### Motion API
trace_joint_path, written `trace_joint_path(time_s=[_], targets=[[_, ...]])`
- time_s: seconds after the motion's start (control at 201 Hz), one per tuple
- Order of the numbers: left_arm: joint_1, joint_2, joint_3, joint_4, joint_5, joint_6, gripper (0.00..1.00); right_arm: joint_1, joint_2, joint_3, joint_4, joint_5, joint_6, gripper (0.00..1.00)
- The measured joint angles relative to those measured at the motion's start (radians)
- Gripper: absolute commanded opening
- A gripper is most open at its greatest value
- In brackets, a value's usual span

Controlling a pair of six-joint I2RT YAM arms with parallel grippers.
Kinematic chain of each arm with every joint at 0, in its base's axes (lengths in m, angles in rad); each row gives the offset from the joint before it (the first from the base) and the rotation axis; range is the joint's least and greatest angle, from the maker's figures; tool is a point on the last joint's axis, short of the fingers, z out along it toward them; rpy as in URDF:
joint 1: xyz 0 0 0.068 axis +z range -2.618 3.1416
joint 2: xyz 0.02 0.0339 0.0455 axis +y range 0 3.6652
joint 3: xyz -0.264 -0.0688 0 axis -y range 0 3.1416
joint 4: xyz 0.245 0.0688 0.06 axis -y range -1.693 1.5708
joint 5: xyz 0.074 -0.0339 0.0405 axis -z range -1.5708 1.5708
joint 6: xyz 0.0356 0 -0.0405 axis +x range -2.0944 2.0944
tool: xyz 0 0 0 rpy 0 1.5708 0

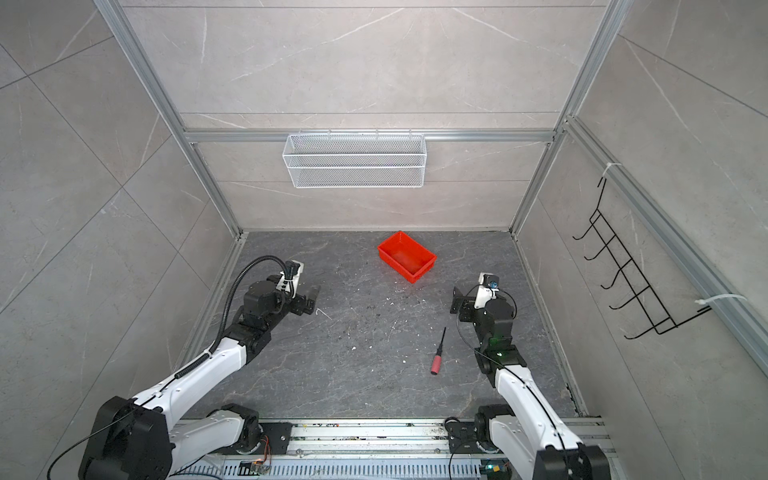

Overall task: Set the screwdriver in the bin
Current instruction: 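Raise both arms from rest and move the right gripper toward the screwdriver, then lower the right gripper onto the red screwdriver handle while the left arm hovers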

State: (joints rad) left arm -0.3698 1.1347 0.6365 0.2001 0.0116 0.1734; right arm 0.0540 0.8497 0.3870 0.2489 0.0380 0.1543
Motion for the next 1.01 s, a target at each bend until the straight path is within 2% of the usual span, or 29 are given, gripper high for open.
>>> trace_joint_path(time_s=[0.209, 0.309, 0.419, 0.548, 0.782, 1.006], targets=[[-0.058, -0.002, 0.018, -0.155, 0.225, 0.032, 1.00, 0.002, -0.186, 0.010, -0.283, -0.002, 0.174, 0.99], [-0.080, -0.001, 0.018, -0.199, 0.311, 0.056, 1.00, 0.003, -0.205, 0.039, -0.409, -0.064, 0.219, 0.99], [-0.109, -0.001, 0.013, -0.228, 0.362, 0.089, 1.00, 0.029, -0.182, 0.064, -0.502, -0.134, 0.250, 0.99], [-0.152, -0.001, -0.008, -0.240, 0.388, 0.132, 1.00, 0.095, -0.182, 0.064, -0.585, -0.141, 0.310, 0.99], [-0.243, -0.001, -0.035, -0.259, 0.420, 0.209, 1.00, 0.316, -0.125, 0.064, -0.712, 0.000, 0.451, 0.99], [-0.267, -0.001, -0.041, -0.268, 0.445, 0.248, 1.00, 0.520, 0.107, 0.080, -0.735, 0.164, 0.591, 0.99]])
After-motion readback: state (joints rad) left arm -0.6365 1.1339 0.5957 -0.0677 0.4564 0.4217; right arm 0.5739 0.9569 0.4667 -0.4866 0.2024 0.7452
